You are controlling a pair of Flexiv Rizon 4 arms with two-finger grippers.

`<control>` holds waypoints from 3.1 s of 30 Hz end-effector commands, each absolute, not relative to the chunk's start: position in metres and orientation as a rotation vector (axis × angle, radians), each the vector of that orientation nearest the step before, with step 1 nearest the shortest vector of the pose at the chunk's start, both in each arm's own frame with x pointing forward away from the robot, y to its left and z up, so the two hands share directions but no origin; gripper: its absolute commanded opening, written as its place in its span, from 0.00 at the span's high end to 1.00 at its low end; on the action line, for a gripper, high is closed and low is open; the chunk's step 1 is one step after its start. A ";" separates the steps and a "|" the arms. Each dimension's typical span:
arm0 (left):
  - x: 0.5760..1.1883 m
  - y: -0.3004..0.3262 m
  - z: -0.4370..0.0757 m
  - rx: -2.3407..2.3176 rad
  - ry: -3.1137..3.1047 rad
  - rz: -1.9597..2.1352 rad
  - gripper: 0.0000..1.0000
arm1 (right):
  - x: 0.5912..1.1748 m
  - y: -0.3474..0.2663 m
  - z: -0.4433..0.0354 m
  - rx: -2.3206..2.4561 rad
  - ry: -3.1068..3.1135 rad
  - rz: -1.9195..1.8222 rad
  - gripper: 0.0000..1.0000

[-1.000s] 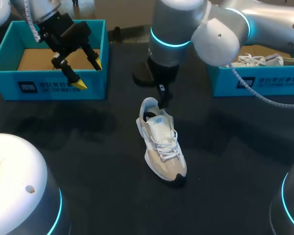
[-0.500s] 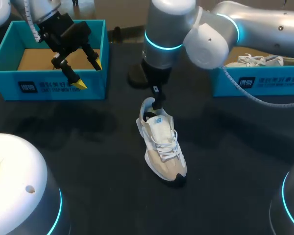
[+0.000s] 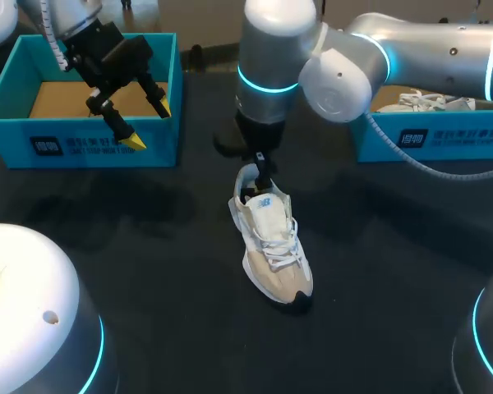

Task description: Take the shoe out of the shoebox, open the shoe tongue, remove and reinsert the insole, then place the shoe into the shoebox

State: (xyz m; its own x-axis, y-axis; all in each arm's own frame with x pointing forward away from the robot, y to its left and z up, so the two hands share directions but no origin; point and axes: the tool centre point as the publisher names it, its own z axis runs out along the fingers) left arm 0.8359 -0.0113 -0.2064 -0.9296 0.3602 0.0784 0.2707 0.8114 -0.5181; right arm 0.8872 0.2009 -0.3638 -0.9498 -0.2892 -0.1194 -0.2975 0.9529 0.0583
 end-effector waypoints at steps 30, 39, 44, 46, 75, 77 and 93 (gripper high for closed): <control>0.835 -0.011 -0.206 -0.496 -2.826 0.765 0.00 | 0.883 0.204 -0.382 -0.371 3.048 -0.005 1.00; 0.835 -0.011 -0.206 -0.496 -2.826 0.765 0.00 | 0.879 0.197 -0.368 -0.313 3.038 -0.046 1.00; 0.835 -0.011 -0.206 -0.496 -2.826 0.765 0.00 | 0.879 0.188 -0.351 -0.271 3.039 -0.075 1.00; 0.835 -0.011 -0.206 -0.496 -2.826 0.765 0.00 | 0.880 0.186 -0.345 -0.247 3.058 -0.050 1.00; 0.835 -0.011 -0.206 -0.496 -2.826 0.765 0.00 | 0.938 0.128 -0.216 -0.193 2.984 -0.003 1.00; 0.835 -0.011 -0.206 -0.496 -2.826 0.765 0.00 | 0.943 0.123 -0.212 -0.191 2.981 -0.001 1.00; 0.835 -0.011 -0.206 -0.496 -2.826 0.765 0.00 | 0.974 0.093 -0.171 -0.225 2.900 0.045 1.00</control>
